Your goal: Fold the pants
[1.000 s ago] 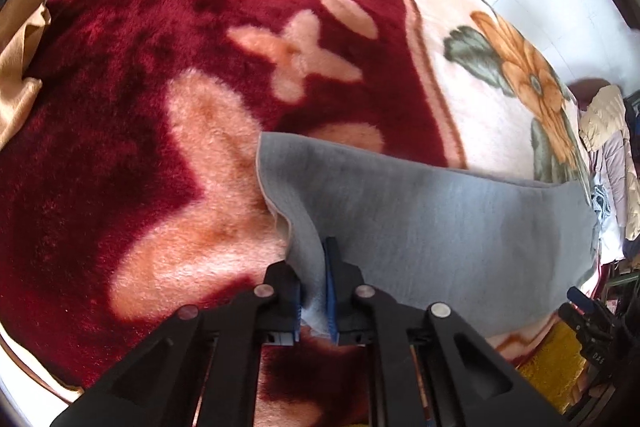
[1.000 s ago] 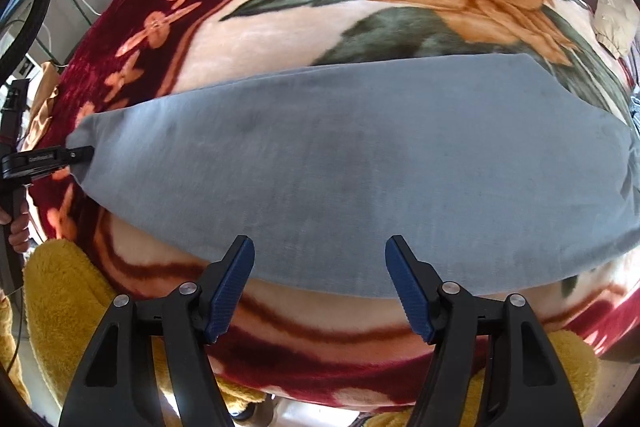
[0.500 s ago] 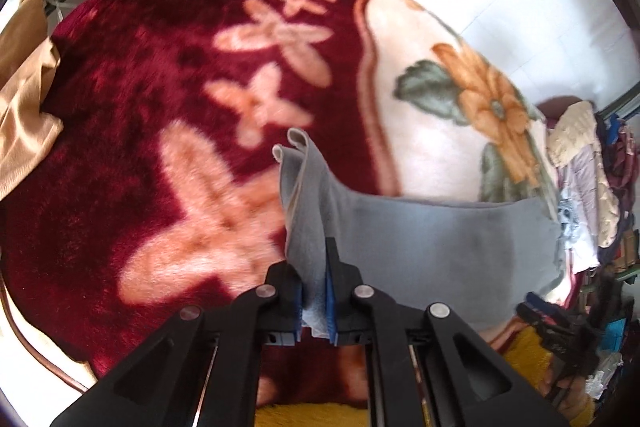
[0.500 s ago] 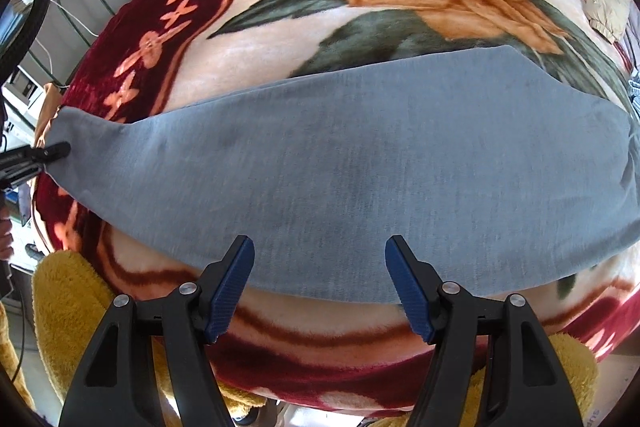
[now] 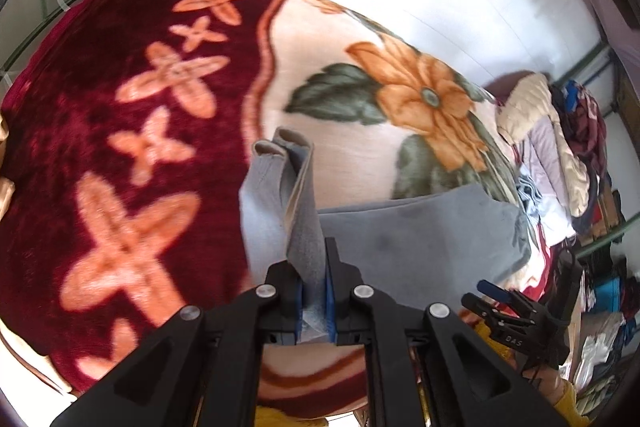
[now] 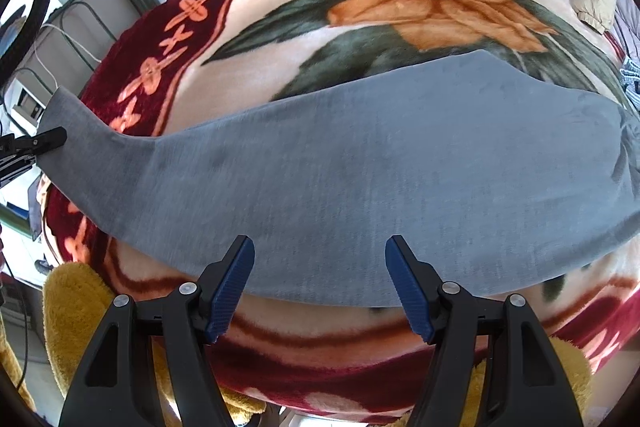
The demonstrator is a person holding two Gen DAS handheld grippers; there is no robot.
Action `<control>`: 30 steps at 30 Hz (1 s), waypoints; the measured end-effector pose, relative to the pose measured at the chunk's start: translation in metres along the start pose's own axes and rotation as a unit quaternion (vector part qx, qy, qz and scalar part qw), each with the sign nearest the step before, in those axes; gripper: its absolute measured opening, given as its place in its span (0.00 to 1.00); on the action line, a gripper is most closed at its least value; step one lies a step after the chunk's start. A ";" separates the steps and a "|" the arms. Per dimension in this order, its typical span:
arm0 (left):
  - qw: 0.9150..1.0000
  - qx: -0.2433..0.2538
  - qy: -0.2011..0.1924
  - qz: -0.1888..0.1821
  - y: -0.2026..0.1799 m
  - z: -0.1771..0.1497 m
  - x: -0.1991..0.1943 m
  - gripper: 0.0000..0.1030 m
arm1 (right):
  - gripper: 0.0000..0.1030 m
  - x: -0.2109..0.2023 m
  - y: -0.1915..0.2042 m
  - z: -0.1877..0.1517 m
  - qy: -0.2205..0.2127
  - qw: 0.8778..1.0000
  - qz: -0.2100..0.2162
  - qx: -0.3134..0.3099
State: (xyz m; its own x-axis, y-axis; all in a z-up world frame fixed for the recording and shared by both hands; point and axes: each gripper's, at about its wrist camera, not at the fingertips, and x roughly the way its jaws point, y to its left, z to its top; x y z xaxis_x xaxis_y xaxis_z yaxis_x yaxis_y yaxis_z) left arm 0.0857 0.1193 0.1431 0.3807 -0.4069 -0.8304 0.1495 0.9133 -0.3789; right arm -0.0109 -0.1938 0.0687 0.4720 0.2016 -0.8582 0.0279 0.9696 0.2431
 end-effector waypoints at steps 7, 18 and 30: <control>0.999 0.035 0.023 -0.010 -0.049 -0.003 0.019 0.08 | 0.68 -0.014 -0.020 -0.002 -0.018 1.000 0.008 0.015; 0.996 0.071 0.059 -0.005 -0.116 -0.008 0.067 0.08 | 0.68 -0.028 -0.069 -0.004 -0.044 0.998 0.016 0.052; 0.991 0.070 0.112 0.007 -0.155 -0.020 0.137 0.08 | 0.68 -0.029 -0.109 -0.009 -0.042 0.995 0.022 0.083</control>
State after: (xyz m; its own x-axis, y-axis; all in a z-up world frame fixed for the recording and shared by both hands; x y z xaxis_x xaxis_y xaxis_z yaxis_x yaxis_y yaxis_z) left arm 0.0961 -0.0783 0.0795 0.1739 -0.3743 -0.9109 0.2763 0.9064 -0.3196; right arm -0.0354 -0.3041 0.0628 0.5475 0.2238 -0.8063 0.1486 0.9222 0.3569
